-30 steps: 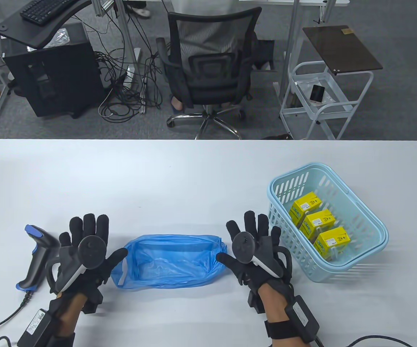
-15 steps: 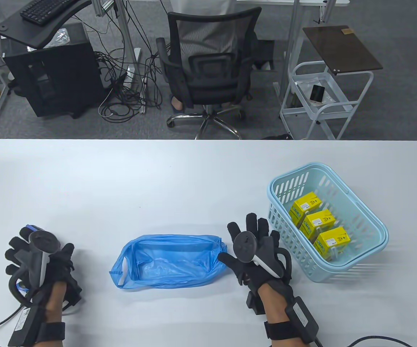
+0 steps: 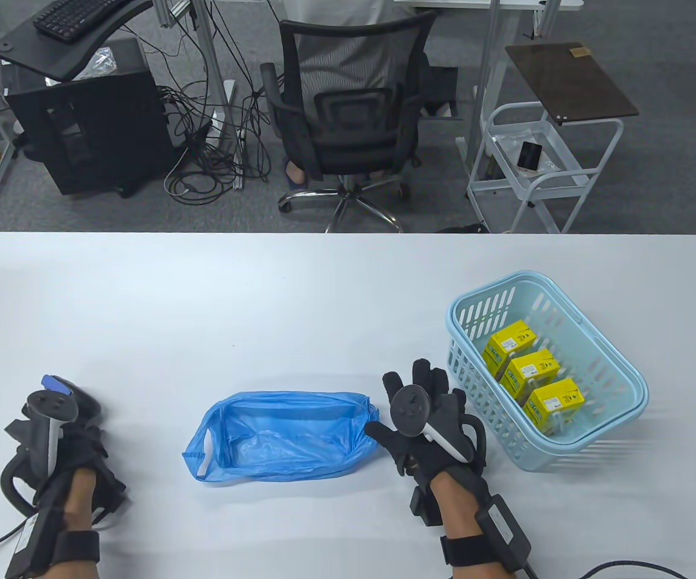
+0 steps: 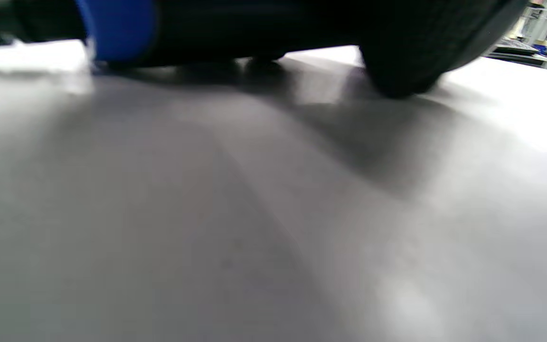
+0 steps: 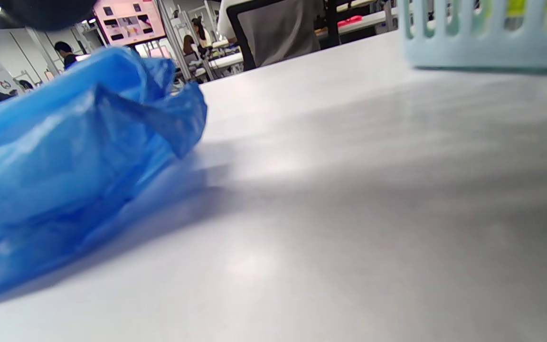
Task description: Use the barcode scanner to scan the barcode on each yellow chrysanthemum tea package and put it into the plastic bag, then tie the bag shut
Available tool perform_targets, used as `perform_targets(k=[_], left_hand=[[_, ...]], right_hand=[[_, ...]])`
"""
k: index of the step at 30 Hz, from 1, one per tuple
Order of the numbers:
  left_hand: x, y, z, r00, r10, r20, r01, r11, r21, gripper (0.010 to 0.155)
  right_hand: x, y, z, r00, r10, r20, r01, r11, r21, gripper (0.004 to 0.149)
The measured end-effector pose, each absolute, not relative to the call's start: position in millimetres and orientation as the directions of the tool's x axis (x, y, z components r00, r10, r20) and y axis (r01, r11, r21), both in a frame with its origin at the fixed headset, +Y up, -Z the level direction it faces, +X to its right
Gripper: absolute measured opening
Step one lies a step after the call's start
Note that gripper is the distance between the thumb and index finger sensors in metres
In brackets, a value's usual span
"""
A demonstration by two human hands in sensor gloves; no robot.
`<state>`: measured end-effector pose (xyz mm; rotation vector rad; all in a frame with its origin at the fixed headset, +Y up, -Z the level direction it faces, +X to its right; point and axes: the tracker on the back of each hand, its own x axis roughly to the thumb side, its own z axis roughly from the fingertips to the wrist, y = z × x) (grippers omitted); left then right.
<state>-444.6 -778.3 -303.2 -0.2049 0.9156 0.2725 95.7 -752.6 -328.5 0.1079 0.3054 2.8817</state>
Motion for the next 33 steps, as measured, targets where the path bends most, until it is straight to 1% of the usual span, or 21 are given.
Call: perform_targets(k=[1, 5, 7, 9, 12, 14, 16, 18, 20, 21, 22, 23, 25, 26, 27, 29, 31, 33], left_hand=[[-443.1, -775.7, -303.2, 0.596, 0.124, -0.793, -0.300, 0.951, -0.077, 0.099], [-430.9, -766.7, -306.6, 0.643, 0.174, -0.746, -0.280, 0.960, -0.017, 0.093], [-423.2, -758.0, -307.2, 0.682, 0.214, -0.699, -0.263, 0.964, 0.038, 0.088], [-413.3, -745.9, -306.4, 0.708, 0.284, -0.647, -0.264, 0.956, 0.131, 0.081], [-391.1, -724.8, -303.1, 0.762, 0.396, -0.513, -0.296, 0.917, 0.268, 0.072], [-372.8, -713.3, -300.1, 0.809, 0.439, -0.390, -0.326, 0.889, 0.323, 0.068], [-354.9, -705.4, -296.2, 0.828, 0.499, -0.255, -0.399, 0.844, 0.358, 0.065], [-341.3, -699.9, -293.0, 0.812, 0.574, -0.105, -0.517, 0.792, 0.325, 0.066], [-331.9, -694.9, -289.0, 0.759, 0.651, -0.003, -0.616, 0.721, 0.317, 0.066], [-328.6, -692.8, -288.3, 0.708, 0.703, 0.063, -0.689, 0.669, 0.279, 0.066], [-326.6, -692.3, -287.1, 0.662, 0.745, 0.089, -0.738, 0.626, 0.252, 0.066], [-324.1, -691.9, -285.7, 0.582, 0.803, 0.126, -0.807, 0.551, 0.213, 0.067], [-321.8, -692.1, -285.1, 0.473, 0.865, 0.168, -0.880, 0.457, 0.129, 0.067], [-320.0, -693.5, -285.6, 0.414, 0.894, 0.173, -0.910, 0.406, 0.081, 0.067], [-318.5, -694.7, -286.1, 0.384, 0.906, 0.181, -0.923, 0.383, 0.041, 0.068], [-315.3, -696.4, -288.1, 0.365, 0.910, 0.196, -0.927, 0.375, -0.013, 0.068], [-312.8, -697.8, -290.3, 0.362, 0.909, 0.207, -0.925, 0.377, -0.040, 0.067], [-311.1, -698.8, -291.3, 0.359, 0.906, 0.224, -0.922, 0.381, -0.066, 0.067]], right_hand=[[96.2, -753.6, -328.7, -0.968, 0.248, 0.042, -0.233, -0.947, 0.222, 0.084], [98.2, -755.1, -330.1, -0.968, 0.248, 0.034, -0.234, -0.944, 0.234, 0.084], [99.5, -754.0, -330.3, -0.967, 0.251, 0.030, -0.238, -0.944, 0.227, 0.084], [99.8, -753.3, -330.2, -0.967, 0.252, 0.030, -0.239, -0.945, 0.223, 0.084], [97.7, -755.2, -330.8, -0.968, 0.247, 0.037, -0.233, -0.946, 0.228, 0.084], [96.2, -755.8, -330.8, -0.970, 0.239, 0.040, -0.224, -0.947, 0.230, 0.084], [95.5, -755.6, -330.6, -0.971, 0.236, 0.042, -0.221, -0.948, 0.227, 0.084], [95.1, -755.2, -330.2, -0.970, 0.240, 0.044, -0.224, -0.948, 0.225, 0.084], [94.2, -755.4, -330.1, -0.969, 0.240, 0.051, -0.223, -0.949, 0.222, 0.084], [93.0, -754.9, -329.8, -0.970, 0.236, 0.057, -0.219, -0.951, 0.219, 0.084], [92.0, -754.0, -329.2, -0.970, 0.235, 0.063, -0.217, -0.952, 0.214, 0.084], [89.4, -751.8, -327.9, -0.968, 0.237, 0.077, -0.218, -0.956, 0.199, 0.084], [84.1, -750.4, -326.0, -0.967, 0.237, 0.096, -0.218, -0.960, 0.177, 0.083], [78.8, -750.2, -324.8, -0.967, 0.224, 0.118, -0.201, -0.963, 0.178, 0.083], [74.8, -749.1, -323.7, -0.968, 0.209, 0.135, -0.184, -0.967, 0.178, 0.084], [64.6, -741.4, -320.1, -0.965, 0.192, 0.176, -0.170, -0.976, 0.134, 0.084], [56.1, -725.1, -315.3, -0.955, 0.193, 0.223, -0.181, -0.981, 0.074, 0.084], [53.4, -698.7, -312.2, -0.942, 0.230, 0.246, -0.241, -0.970, -0.015, 0.084]])
